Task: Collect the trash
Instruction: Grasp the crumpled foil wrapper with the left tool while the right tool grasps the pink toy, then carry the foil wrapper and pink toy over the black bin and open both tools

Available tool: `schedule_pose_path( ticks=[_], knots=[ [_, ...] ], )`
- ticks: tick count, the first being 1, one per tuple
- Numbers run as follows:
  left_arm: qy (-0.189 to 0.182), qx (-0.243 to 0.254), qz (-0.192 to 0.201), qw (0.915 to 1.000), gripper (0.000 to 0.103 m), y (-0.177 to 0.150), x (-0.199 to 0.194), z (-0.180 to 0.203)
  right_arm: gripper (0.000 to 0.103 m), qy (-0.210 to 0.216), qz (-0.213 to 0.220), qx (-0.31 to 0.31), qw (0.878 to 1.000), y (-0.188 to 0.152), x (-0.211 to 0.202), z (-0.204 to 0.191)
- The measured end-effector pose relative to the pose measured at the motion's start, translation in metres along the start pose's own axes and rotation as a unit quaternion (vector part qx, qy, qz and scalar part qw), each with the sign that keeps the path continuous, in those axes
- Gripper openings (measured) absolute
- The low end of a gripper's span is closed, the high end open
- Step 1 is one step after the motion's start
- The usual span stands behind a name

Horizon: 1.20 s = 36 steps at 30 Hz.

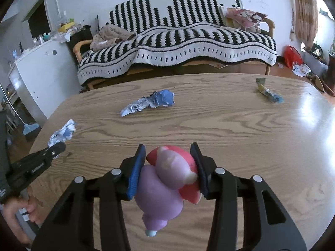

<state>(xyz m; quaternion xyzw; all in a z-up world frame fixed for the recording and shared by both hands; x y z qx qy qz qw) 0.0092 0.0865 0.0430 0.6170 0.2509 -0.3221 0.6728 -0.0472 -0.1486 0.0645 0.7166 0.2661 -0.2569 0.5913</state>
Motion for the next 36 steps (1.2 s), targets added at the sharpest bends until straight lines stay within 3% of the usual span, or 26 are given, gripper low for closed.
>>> schedule_pose_path(
  ticks=[14, 20, 24, 27, 30, 33, 36],
  knots=[
    [-0.014, 0.043, 0.018, 0.9988, 0.017, -0.019, -0.059, 0.040, 0.044, -0.022, 0.024, 0.016, 0.999, -0.015, -0.078, 0.034],
    [-0.042, 0.074, 0.023, 0.9961, 0.017, -0.028, -0.080, 0.078, 0.044, -0.037, 0.040, 0.034, 0.998, -0.026, -0.114, 0.068],
    [-0.081, 0.091, 0.001, 0.9925, 0.017, -0.039, -0.089, 0.115, 0.044, -0.050, 0.057, 0.044, 0.996, -0.040, -0.154, 0.095],
    [-0.131, 0.113, -0.025, 0.9846, 0.017, -0.060, -0.098, 0.159, 0.045, -0.072, 0.075, 0.064, 0.993, -0.057, -0.195, 0.128],
    [-0.189, 0.148, -0.047, 0.9695, 0.017, -0.093, -0.111, 0.211, 0.045, -0.092, 0.083, 0.097, 0.987, -0.080, -0.233, 0.167],
    [-0.238, 0.179, -0.085, 0.9508, 0.017, -0.134, -0.120, 0.257, 0.045, -0.103, 0.080, 0.134, 0.982, -0.107, -0.258, 0.200],
    [-0.273, 0.216, -0.136, 0.9276, 0.017, -0.182, -0.123, 0.297, 0.046, -0.107, 0.052, 0.181, 0.976, -0.156, -0.268, 0.234]
  ],
)
Point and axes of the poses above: each gripper's, at about its wrist camera, not at the fingertips, and x roughly the way its jaws point, z to its right, y to its top, the point moved 1 cm from there along x, roughly the way its jaws point, and after that the axes turned 1 degree about z, right-handed, at the moved point
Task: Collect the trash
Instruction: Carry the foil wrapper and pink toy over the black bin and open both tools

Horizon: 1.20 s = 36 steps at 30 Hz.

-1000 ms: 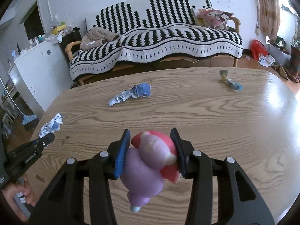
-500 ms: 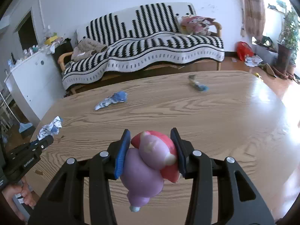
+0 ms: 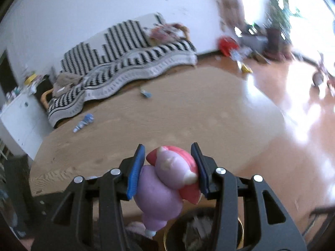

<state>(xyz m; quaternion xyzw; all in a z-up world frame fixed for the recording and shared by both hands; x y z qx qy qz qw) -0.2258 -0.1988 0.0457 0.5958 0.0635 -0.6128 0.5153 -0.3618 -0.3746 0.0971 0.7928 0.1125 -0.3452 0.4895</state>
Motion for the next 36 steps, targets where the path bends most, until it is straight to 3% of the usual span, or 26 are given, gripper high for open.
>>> schedule_pose_path(
  ticks=[4, 7, 13, 19, 21, 23, 24, 25, 30, 33, 36],
  knots=[
    [-0.028, 0.067, -0.086, 0.9937, 0.017, -0.040, 0.054, 0.052, 0.046, -0.022, -0.091, 0.082, 0.992, -0.066, 0.030, 0.069],
    [-0.039, 0.065, -0.148, 0.9862, 0.017, -0.063, 0.093, 0.067, 0.046, -0.038, -0.138, 0.122, 0.982, -0.100, 0.049, 0.101],
    [-0.033, 0.077, -0.169, 0.9819, 0.017, -0.071, 0.115, 0.076, 0.046, -0.038, -0.167, 0.146, 0.974, -0.126, 0.062, 0.115],
    [-0.029, 0.081, -0.171, 0.9815, 0.017, -0.071, 0.123, 0.085, 0.046, -0.038, -0.174, 0.150, 0.973, -0.130, 0.068, 0.112],
    [-0.029, 0.078, -0.170, 0.9819, 0.018, -0.072, 0.116, 0.082, 0.051, -0.035, -0.176, 0.160, 0.971, -0.125, 0.068, 0.116],
    [-0.025, 0.071, -0.172, 0.9821, 0.037, -0.072, 0.118, 0.082, 0.061, -0.030, -0.182, 0.176, 0.967, -0.125, 0.068, 0.123],
    [-0.023, 0.068, -0.174, 0.9822, 0.080, -0.073, 0.118, 0.081, 0.080, -0.030, -0.183, 0.183, 0.966, -0.124, 0.070, 0.120],
    [-0.022, 0.067, -0.168, 0.9833, 0.096, -0.072, 0.116, 0.081, 0.096, -0.035, -0.176, 0.186, 0.966, -0.122, 0.068, 0.122],
    [-0.038, 0.084, -0.172, 0.9808, 0.097, -0.066, 0.104, 0.084, 0.097, -0.054, -0.165, 0.178, 0.969, -0.112, 0.059, 0.123],
    [-0.033, 0.089, -0.131, 0.9868, 0.097, -0.051, 0.081, 0.080, 0.097, -0.065, -0.146, 0.157, 0.975, -0.101, 0.052, 0.120],
    [-0.030, 0.064, -0.084, 0.9940, 0.097, -0.028, 0.051, 0.061, 0.097, -0.048, -0.101, 0.108, 0.988, -0.082, 0.044, 0.106]
  ],
)
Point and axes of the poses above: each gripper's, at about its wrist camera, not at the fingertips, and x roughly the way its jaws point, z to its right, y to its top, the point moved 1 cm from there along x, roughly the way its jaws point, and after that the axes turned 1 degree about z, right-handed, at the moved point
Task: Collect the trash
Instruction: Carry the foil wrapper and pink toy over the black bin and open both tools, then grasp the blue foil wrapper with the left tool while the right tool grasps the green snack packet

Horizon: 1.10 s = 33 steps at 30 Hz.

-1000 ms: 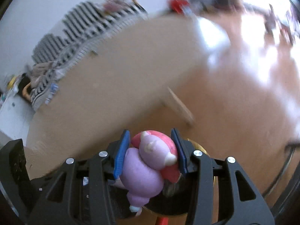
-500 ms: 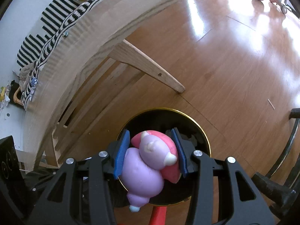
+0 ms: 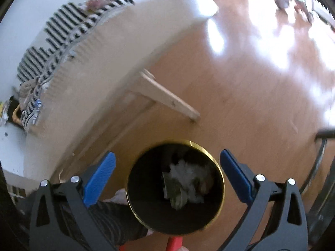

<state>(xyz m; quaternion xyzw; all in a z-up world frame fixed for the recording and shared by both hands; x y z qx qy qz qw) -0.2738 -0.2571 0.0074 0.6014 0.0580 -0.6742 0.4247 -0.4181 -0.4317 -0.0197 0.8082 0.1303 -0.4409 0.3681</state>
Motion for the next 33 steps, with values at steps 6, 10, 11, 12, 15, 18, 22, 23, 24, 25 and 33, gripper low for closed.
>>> schedule_pose_path(
  ticks=[6, 10, 11, 12, 15, 18, 22, 23, 24, 25, 33],
  knots=[
    [0.066, -0.085, 0.077, 0.9912, 0.097, 0.028, -0.069, -0.101, 0.096, 0.054, 0.065, -0.117, 0.990, 0.047, -0.003, -0.082],
    [0.118, -0.147, 0.089, 0.9779, 0.097, 0.037, -0.097, -0.182, 0.096, 0.080, 0.057, -0.170, 0.981, 0.077, 0.019, -0.137],
    [0.131, -0.160, 0.090, 0.9742, 0.097, 0.037, -0.101, -0.202, 0.096, 0.090, 0.047, -0.182, 0.978, 0.081, 0.026, -0.149],
    [0.141, -0.169, 0.089, 0.9714, 0.097, 0.038, -0.103, -0.217, 0.096, 0.094, 0.038, -0.194, 0.976, 0.083, 0.033, -0.160],
    [0.160, -0.188, 0.080, 0.9658, 0.097, 0.038, -0.101, -0.259, 0.096, 0.078, 0.024, -0.235, 0.968, 0.089, 0.060, -0.190],
    [0.171, -0.206, 0.068, 0.9612, 0.097, 0.039, -0.095, -0.296, 0.096, 0.061, 0.005, -0.267, 0.962, 0.092, 0.093, -0.210],
    [0.187, -0.224, 0.051, 0.9552, 0.097, 0.040, -0.083, -0.341, 0.096, 0.036, -0.016, -0.302, 0.953, 0.099, 0.136, -0.234],
    [0.186, -0.228, 0.049, 0.9545, 0.097, 0.040, -0.081, -0.348, 0.096, 0.032, -0.020, -0.309, 0.950, 0.102, 0.144, -0.239],
    [0.184, -0.232, 0.047, 0.9539, 0.097, 0.041, -0.077, -0.358, 0.096, 0.029, -0.022, -0.314, 0.949, 0.105, 0.151, -0.242],
    [0.195, -0.228, 0.053, 0.9524, 0.097, 0.044, -0.077, -0.367, 0.096, 0.021, -0.028, -0.323, 0.946, 0.109, 0.163, -0.249],
    [0.242, -0.172, 0.052, 0.9535, 0.097, 0.081, -0.068, -0.425, 0.098, 0.020, -0.011, -0.331, 0.943, 0.169, 0.222, -0.291]
  ],
)
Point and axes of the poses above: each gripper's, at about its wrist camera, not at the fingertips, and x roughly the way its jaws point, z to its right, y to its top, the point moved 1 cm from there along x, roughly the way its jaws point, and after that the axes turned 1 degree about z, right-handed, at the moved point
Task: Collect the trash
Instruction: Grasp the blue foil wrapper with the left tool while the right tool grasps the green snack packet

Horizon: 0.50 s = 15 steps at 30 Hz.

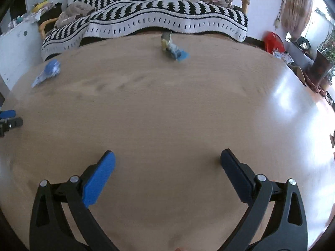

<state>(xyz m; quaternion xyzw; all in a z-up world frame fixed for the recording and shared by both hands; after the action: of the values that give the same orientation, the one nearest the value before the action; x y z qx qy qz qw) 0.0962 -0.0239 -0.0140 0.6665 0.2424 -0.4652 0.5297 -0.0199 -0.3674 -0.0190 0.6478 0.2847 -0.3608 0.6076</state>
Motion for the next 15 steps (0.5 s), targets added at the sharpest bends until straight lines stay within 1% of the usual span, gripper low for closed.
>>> schedule_pose_path(
  ticks=[2, 6, 9, 13, 15],
  knots=[
    [-0.006, 0.013, 0.011, 0.9998, 0.097, 0.015, 0.009, -0.008, 0.098, 0.002, -0.002, -0.001, 1.000, 0.026, 0.019, 0.004],
    [-0.016, 0.030, 0.017, 0.9993, 0.097, 0.042, 0.024, -0.016, 0.098, 0.008, -0.003, -0.011, 1.000, 0.068, 0.049, 0.004],
    [-0.024, 0.043, 0.023, 0.9985, 0.097, 0.058, 0.033, -0.018, 0.098, 0.013, -0.006, -0.018, 1.000, 0.088, 0.063, 0.004],
    [-0.039, 0.070, 0.016, 0.9966, 0.098, 0.076, 0.043, -0.016, 0.098, 0.025, -0.022, -0.036, 0.999, 0.114, 0.081, 0.005],
    [-0.042, 0.077, 0.014, 0.9961, 0.098, 0.081, 0.046, -0.014, 0.098, 0.029, -0.028, -0.042, 0.998, 0.122, 0.088, 0.005]
  ],
)
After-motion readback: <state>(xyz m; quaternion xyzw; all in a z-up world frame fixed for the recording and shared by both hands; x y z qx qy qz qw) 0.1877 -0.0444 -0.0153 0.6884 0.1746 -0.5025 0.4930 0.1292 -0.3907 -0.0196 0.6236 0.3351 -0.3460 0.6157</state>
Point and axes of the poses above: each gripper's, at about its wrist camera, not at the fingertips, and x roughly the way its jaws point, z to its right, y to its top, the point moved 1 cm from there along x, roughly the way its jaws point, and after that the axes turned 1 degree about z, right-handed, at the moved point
